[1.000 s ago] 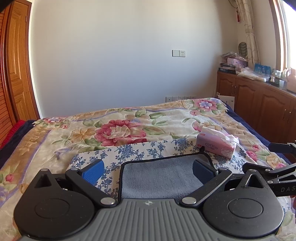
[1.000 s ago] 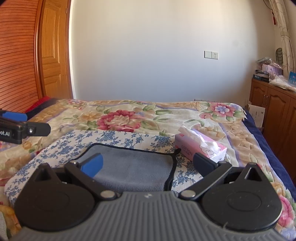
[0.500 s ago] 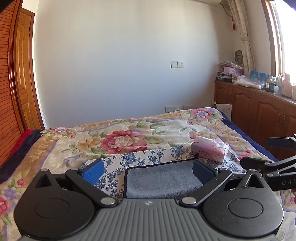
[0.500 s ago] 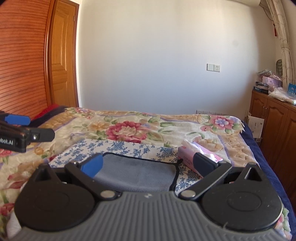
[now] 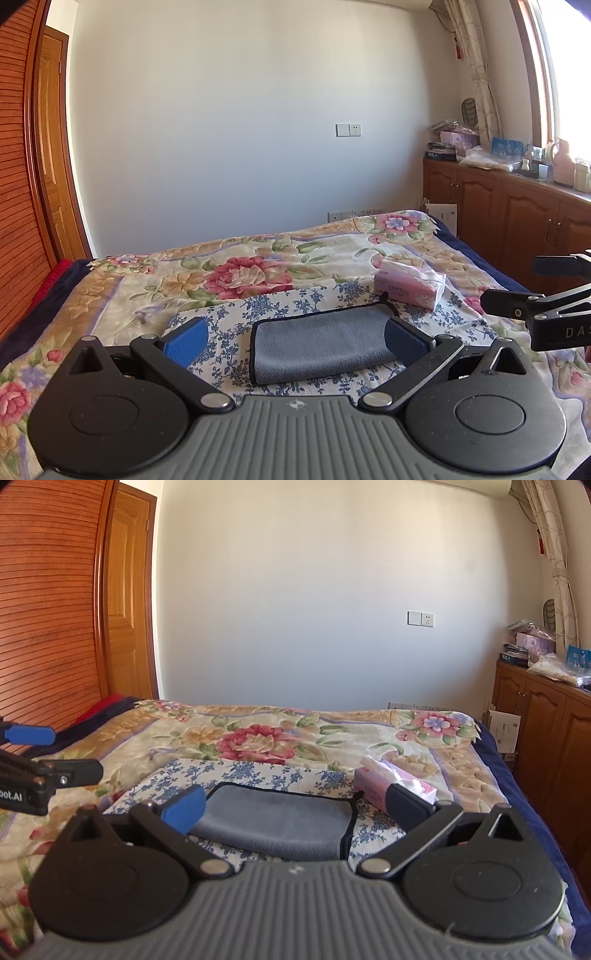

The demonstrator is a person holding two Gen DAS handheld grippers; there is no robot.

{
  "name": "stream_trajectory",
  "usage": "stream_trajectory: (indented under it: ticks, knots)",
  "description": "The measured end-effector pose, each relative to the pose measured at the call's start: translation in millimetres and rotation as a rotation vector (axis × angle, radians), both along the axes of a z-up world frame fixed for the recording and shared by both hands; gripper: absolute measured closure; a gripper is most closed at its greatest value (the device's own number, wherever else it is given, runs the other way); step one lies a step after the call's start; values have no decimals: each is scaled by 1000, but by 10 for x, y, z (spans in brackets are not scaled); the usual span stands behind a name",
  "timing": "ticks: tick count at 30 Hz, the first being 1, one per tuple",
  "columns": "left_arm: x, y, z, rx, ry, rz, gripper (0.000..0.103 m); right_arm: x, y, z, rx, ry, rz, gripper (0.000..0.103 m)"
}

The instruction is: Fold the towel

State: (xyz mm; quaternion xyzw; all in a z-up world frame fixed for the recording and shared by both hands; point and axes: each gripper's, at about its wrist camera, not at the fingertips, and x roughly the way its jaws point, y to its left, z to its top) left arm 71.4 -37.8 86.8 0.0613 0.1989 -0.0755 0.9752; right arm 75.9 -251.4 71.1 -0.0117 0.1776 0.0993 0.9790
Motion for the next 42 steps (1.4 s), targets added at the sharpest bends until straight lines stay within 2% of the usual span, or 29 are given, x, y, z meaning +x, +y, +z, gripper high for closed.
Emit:
stream_trajectory:
  ticks: [5, 11, 20, 42]
  knots:
    - [-84, 19, -131, -23, 27, -1, 0, -112, -3, -101, -1, 20, -9, 0]
    - [-178, -19, -295, 14, 34, -2, 0, -211, -10, -231, 1, 46, -16, 0]
    - [-247, -3, -528, 2, 59, 9, 0, -301, -2, -364, 11, 65, -20, 0]
    - [-270, 184, -884, -28, 44, 79, 0, -358, -26, -602, 9, 81, -41, 0]
